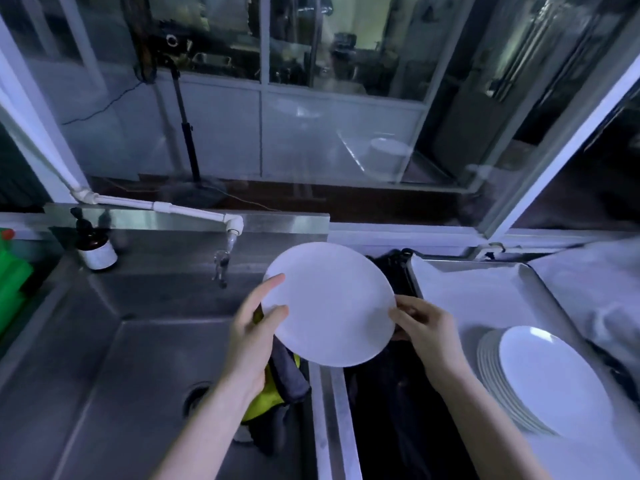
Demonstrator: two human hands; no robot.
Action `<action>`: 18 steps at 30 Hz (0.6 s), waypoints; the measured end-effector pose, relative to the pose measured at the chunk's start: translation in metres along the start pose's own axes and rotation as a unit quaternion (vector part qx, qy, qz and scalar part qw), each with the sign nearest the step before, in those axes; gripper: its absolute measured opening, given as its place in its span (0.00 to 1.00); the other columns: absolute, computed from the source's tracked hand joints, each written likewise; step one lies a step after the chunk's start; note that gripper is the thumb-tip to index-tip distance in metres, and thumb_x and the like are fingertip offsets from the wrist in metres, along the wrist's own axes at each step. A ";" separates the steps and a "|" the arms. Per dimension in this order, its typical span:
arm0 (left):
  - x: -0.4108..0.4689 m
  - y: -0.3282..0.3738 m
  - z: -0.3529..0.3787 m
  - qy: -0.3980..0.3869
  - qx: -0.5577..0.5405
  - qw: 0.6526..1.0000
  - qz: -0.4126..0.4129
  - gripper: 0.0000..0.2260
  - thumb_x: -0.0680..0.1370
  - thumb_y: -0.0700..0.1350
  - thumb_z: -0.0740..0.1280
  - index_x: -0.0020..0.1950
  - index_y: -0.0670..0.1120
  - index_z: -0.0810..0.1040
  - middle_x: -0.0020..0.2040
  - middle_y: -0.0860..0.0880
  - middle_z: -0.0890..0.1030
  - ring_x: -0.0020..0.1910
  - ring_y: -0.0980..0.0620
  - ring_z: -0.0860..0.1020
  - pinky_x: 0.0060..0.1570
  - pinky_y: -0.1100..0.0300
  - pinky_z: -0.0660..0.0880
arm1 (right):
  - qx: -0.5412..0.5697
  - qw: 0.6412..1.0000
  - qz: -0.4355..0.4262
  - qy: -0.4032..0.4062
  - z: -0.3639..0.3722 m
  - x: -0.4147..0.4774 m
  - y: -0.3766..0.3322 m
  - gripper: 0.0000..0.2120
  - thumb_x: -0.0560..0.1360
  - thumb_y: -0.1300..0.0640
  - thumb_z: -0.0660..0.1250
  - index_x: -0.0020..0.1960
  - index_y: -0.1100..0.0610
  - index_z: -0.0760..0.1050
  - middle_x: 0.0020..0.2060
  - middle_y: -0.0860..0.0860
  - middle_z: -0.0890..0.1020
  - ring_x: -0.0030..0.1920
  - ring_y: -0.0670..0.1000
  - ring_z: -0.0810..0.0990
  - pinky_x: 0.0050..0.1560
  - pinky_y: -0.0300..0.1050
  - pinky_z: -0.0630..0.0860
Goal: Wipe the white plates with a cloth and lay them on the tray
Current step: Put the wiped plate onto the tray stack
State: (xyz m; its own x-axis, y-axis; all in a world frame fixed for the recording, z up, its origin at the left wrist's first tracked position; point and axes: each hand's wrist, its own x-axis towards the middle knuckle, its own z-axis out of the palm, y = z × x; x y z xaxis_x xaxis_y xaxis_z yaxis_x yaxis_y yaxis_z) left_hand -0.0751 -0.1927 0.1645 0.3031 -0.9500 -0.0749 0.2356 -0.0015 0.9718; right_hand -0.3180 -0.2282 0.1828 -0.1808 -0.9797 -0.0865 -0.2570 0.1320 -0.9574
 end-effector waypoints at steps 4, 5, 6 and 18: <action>-0.013 -0.019 0.065 -0.060 0.047 0.997 0.014 0.29 0.76 0.36 0.67 0.63 0.70 0.74 0.62 0.73 0.73 0.60 0.76 0.69 0.55 0.67 0.68 | 0.052 0.996 0.020 0.074 -0.064 -0.001 0.019 0.12 0.73 0.68 0.70 0.49 0.54 0.85 0.36 0.50 0.86 0.35 0.46 0.82 0.37 0.40 0.80; -0.015 -0.026 0.082 -0.069 0.057 0.996 0.012 0.32 0.76 0.36 0.68 0.66 0.72 0.70 0.62 0.74 0.72 0.60 0.75 0.69 0.54 0.67 0.69 | 0.055 0.994 0.027 0.088 -0.081 -0.001 0.024 0.12 0.73 0.68 0.70 0.49 0.53 0.85 0.34 0.50 0.85 0.33 0.46 0.80 0.38 0.41 0.80; -0.018 -0.033 0.099 -0.078 0.067 0.995 0.008 0.33 0.76 0.37 0.69 0.67 0.73 0.67 0.61 0.75 0.71 0.59 0.74 0.70 0.53 0.66 0.71 | 0.055 0.993 0.035 0.100 -0.099 -0.001 0.031 0.12 0.73 0.67 0.70 0.49 0.54 0.85 0.33 0.50 0.83 0.31 0.46 0.79 0.40 0.43 0.81; -0.036 -0.130 0.276 -0.219 0.083 0.968 -0.086 0.26 0.76 0.36 0.70 0.67 0.61 0.75 0.60 0.59 0.81 0.59 0.61 0.78 0.48 0.70 0.76 | 0.012 0.973 0.085 0.213 -0.272 0.010 0.128 0.15 0.71 0.68 0.68 0.39 0.49 0.86 0.31 0.51 0.79 0.28 0.47 0.75 0.46 0.56 0.77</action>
State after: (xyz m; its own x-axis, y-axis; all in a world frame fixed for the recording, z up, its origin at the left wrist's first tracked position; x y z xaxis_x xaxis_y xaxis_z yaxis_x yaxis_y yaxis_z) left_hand -0.3718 -0.2442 0.1025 -0.1576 -0.9725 -0.1716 0.0848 -0.1864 0.9788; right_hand -0.6109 -0.1802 0.1343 -0.5975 -0.7916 -0.1277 -0.1671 0.2786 -0.9458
